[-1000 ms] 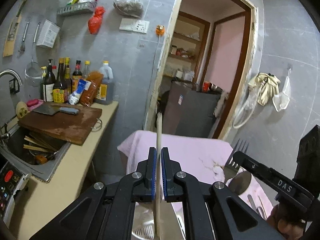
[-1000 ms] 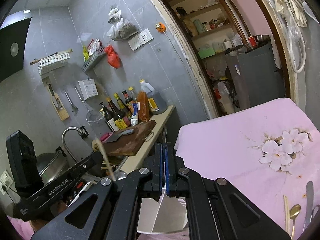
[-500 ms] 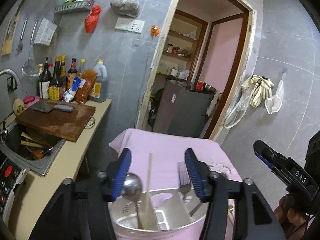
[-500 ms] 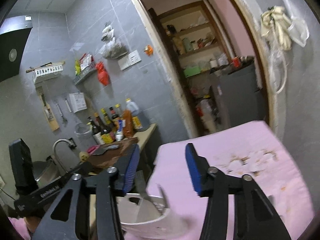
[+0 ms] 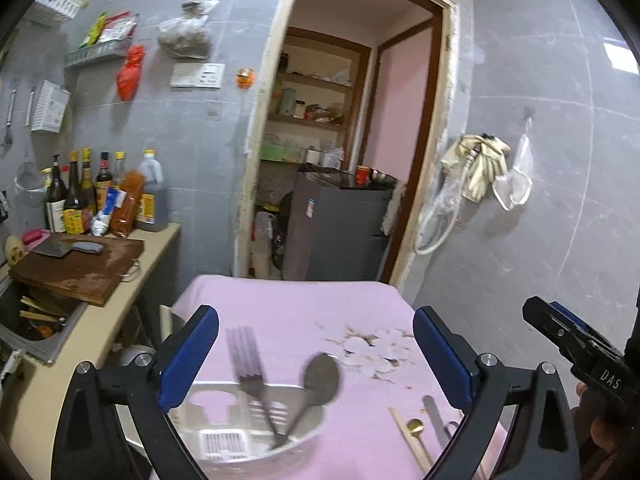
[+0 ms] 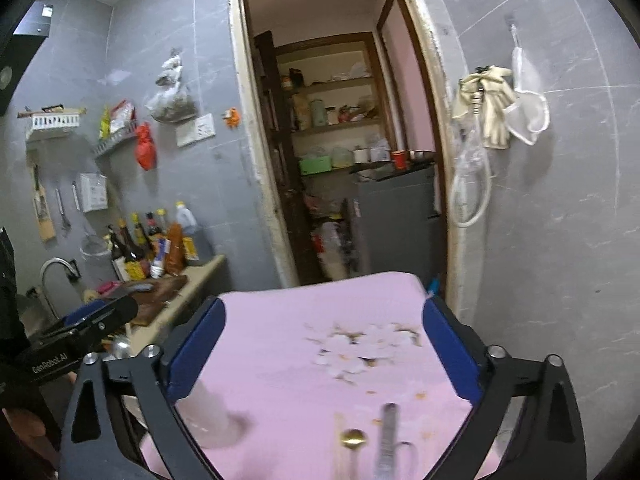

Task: Organize utensils
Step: 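Move both tools back over the remaining utensils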

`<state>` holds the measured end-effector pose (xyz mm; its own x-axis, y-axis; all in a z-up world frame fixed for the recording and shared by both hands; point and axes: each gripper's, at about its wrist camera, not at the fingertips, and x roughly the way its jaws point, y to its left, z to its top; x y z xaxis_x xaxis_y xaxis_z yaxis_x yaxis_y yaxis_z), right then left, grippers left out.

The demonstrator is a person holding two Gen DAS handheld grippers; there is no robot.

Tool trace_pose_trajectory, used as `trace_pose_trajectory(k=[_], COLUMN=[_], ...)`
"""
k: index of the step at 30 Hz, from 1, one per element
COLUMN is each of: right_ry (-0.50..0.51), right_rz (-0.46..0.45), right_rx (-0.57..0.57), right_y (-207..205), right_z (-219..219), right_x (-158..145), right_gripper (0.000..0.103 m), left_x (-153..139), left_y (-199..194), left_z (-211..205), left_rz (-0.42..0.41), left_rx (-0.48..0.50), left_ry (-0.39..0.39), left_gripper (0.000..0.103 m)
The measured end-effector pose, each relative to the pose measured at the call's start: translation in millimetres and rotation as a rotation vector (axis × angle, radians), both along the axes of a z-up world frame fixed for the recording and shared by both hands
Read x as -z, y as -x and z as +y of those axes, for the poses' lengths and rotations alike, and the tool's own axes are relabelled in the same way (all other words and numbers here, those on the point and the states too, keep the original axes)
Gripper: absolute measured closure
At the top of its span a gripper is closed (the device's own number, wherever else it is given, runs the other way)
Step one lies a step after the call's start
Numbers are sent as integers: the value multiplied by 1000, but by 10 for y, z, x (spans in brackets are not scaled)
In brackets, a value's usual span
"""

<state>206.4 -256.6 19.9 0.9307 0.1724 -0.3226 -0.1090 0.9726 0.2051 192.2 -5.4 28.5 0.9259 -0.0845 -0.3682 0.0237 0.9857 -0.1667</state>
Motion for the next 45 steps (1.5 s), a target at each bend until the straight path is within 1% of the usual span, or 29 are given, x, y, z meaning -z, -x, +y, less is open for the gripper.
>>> trace_pose_trajectory(k=[5, 10, 17, 24, 25, 26, 27, 28, 30, 32, 33, 35, 36, 40, 41, 42, 44, 45], right_ry=[46, 61, 70, 63, 59, 53, 51, 51, 54, 45, 41, 38, 35, 38, 39, 43, 51, 53], right_rz=[18, 65, 172, 271, 282, 294, 307, 316, 336, 358, 362, 373, 382, 413, 423, 437, 461, 470], right_rx=[30, 40, 33, 1, -5, -15, -24, -33, -42, -54, -57, -72, -81, -108, -114, -122, -134, -140], right_y=[8, -48, -238, -404, -420, -448, -476, -490, -527, -581, -600, -630, -650, -698, -714, -732, -753, -761], right_z=[-304, -578, -872, -940, -932, -922, -909, -902, -883, -864, -853, -841, -821, -772, -755, -730, -698, -682], right_x=[97, 297, 737, 1216, 1260, 1319, 1375, 1424, 1527, 1628, 1667, 1750, 1791, 1926, 1952, 1987, 2045, 2065], right_gripper=[2, 2, 2, 2, 2, 2, 4, 6, 16, 24, 26, 31, 36, 50, 56, 61, 67, 69], left_x=[108, 282, 632, 1040, 1106, 1155, 1189, 1242, 1320, 1389, 1424, 1479, 1513, 1601, 1621, 1639, 1689, 1710], left_y=[-46, -111, -219, -385, -408, -424, -441, -467, -507, -539, -559, -595, -616, -663, -673, -682, -709, -724], left_z=[-339, -652, -999, -1229, -1251, -1270, -1283, -1298, -1319, -1339, -1346, -1357, -1366, -1353, -1349, -1343, -1336, -1336], left_rz=[21, 59, 140, 252, 269, 284, 298, 320, 350, 374, 387, 408, 424, 462, 471, 482, 508, 519], left_rx=[27, 37, 43, 67, 68, 72, 76, 81, 86, 89, 89, 93, 96, 98, 100, 102, 107, 111], left_ry=[-6, -23, -51, -63, -63, -61, -59, -54, -48, -41, -37, -33, -35, -30, -26, -20, -10, -5], left_gripper=[5, 5, 5, 5, 6, 9, 12, 17, 24, 31, 32, 39, 40, 50, 54, 56, 61, 62])
